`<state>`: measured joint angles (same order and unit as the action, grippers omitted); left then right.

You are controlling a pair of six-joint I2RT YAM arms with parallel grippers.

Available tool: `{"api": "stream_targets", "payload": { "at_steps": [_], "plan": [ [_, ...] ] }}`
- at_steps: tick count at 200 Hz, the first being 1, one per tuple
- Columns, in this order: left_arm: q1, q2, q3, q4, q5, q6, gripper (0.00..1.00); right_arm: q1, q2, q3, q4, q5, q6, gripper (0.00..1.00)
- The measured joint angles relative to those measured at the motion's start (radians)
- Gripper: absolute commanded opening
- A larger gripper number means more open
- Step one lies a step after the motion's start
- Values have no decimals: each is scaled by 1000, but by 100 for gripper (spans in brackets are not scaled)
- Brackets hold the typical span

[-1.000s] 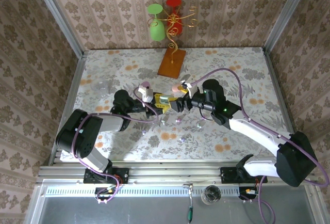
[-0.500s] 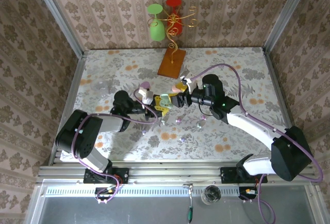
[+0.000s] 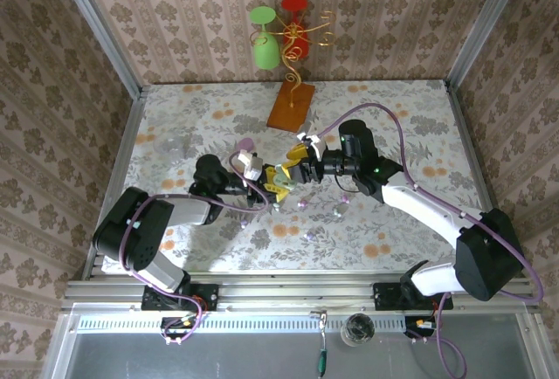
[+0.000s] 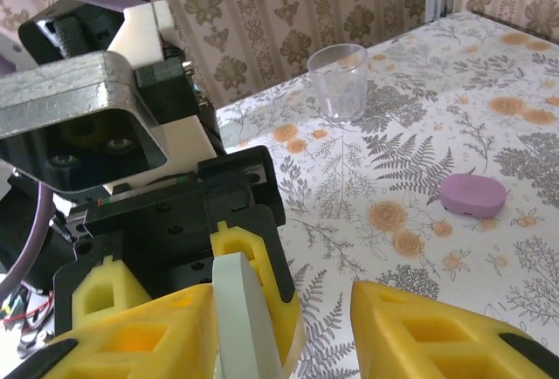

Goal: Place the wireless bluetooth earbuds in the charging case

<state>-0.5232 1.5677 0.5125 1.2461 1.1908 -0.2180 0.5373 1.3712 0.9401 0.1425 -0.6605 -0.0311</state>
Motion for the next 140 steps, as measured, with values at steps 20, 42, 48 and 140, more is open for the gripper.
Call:
{"api": "stream_targets", "payload": {
  "at_steps": [20, 42, 48, 140],
  "plan": [
    [0, 0, 0, -1, 2, -1, 36, 0, 0, 3, -15, -13, -17, 24],
    [0, 0, 0, -4, 13, -11, 36, 0, 0, 4, -20, -27, -37, 10],
    [0, 0, 0, -4, 18, -16, 36, -3, 0, 4, -23, -29, -45, 7],
    [-6, 0, 6, -2, 28, -33, 48, -2, -24, -2, -44, -26, -125, 0]
  ]
}}
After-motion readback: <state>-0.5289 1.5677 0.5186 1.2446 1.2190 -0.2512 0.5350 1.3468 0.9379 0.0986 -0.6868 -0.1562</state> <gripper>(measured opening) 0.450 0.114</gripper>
